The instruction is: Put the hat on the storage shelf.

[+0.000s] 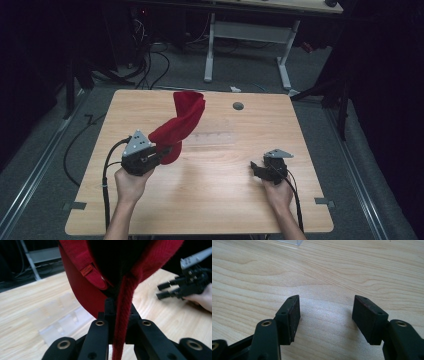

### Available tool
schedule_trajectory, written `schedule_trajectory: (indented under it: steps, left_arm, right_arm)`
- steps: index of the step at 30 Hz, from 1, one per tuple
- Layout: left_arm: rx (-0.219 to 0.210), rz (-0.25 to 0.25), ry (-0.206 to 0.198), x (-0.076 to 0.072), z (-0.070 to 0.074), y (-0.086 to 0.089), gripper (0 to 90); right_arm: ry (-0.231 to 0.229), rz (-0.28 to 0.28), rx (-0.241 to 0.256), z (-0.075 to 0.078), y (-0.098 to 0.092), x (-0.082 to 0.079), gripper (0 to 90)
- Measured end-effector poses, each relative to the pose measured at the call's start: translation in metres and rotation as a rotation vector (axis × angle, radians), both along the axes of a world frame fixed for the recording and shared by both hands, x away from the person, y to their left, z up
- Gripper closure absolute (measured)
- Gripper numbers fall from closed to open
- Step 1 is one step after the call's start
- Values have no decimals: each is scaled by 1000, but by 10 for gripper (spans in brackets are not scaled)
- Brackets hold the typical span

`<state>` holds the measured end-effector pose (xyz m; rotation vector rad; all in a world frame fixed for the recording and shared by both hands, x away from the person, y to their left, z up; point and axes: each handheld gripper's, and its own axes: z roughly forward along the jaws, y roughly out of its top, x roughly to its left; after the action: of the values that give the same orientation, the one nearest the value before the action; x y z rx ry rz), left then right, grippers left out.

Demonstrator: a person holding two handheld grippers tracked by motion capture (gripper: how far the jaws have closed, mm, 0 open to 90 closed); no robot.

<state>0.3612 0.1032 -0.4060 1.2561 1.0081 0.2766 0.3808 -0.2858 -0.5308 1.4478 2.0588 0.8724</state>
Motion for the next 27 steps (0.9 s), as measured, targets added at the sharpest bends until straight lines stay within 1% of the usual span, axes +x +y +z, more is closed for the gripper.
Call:
schedule_trajectory:
  steps: [1, 5, 7, 11, 12, 16, 21, 23, 27]
  left_arm:
    - [0, 0, 0, 0, 0, 0, 846]
    - [-47, 31, -11, 7, 8, 8, 846]
    - [-51, 34, -15, 10, 9, 9, 846]
    - [-57, 50, -21, 19, 13, 11, 846]
    - [-56, 59, -26, 24, 13, 12, 846]
    - [-71, 72, -24, 30, 12, 15, 846]
    - [-86, 108, -23, 42, 10, 22, 846]
    - [-83, 113, -23, 44, 9, 23, 846]
    - [-78, 141, -16, 53, 4, 26, 845]
  right_arm:
    - [0, 0, 0, 0, 0, 0, 396]
    - [1, 0, 1, 0, 0, 0, 393]
    - [1, 0, 0, 0, 0, 0, 392]
    - [1, 2, 0, 0, 0, 0, 388]
    - [2, 1, 0, 0, 0, 0, 388]
    - [2, 1, 0, 0, 0, 0, 388]
    - [2, 0, 1, 0, 0, 0, 388]
    - [1, 1, 1, 0, 0, 0, 388]
    - [2, 0, 1, 0, 1, 0, 386]
